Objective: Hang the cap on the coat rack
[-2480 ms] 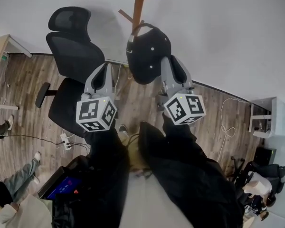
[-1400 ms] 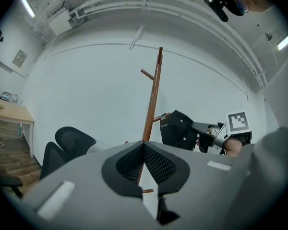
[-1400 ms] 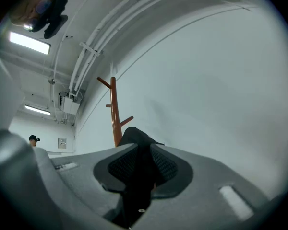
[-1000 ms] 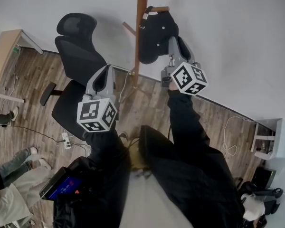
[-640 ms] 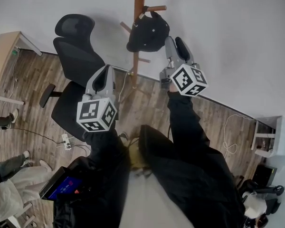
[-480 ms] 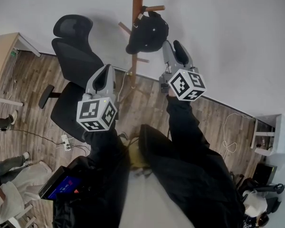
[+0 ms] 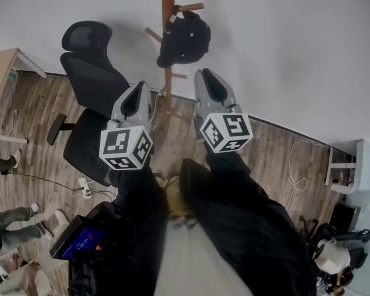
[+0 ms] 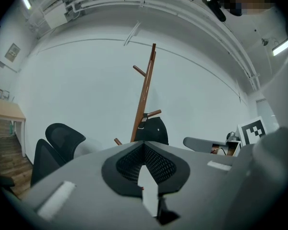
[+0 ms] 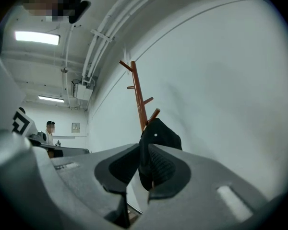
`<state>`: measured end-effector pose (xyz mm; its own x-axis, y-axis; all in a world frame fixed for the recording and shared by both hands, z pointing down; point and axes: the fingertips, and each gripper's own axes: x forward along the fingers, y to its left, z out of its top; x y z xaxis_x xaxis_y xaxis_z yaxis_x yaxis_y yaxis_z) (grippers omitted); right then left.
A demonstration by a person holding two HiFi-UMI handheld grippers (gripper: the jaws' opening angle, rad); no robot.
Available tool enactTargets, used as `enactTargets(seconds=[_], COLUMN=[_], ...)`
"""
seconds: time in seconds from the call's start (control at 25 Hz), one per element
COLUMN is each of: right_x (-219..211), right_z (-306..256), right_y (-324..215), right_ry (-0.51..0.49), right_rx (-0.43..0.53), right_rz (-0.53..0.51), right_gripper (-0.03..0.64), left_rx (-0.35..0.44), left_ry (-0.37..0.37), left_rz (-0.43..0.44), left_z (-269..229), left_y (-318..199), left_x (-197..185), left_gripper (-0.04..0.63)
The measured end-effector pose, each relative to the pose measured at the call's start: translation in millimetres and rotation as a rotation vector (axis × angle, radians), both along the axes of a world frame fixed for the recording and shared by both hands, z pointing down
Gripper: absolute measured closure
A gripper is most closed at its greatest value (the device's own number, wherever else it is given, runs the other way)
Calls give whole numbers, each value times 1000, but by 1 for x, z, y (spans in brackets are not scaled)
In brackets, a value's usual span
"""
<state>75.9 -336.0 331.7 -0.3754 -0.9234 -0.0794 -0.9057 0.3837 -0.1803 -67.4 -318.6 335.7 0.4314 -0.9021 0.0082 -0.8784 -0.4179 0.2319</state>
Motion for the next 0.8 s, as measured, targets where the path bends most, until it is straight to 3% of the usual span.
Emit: enactTargets(seconds=[0.16, 0.44, 0.8], right_x=[-12, -33, -36], right_z=[1, 3, 2], right_y=[14, 24, 28], right_ry=[28, 112, 111], right_rx=[2, 12, 15], right_rz=[-4, -34, -40], right_gripper=[618, 618, 620], left_rx=[11, 33, 38], left_ry=[-6, -16, -11], left_rz=[22, 43, 59], left_z=[-4, -8, -10], left_y=[4, 6, 7], left_x=[8, 16, 23], left_gripper=[593, 594, 593])
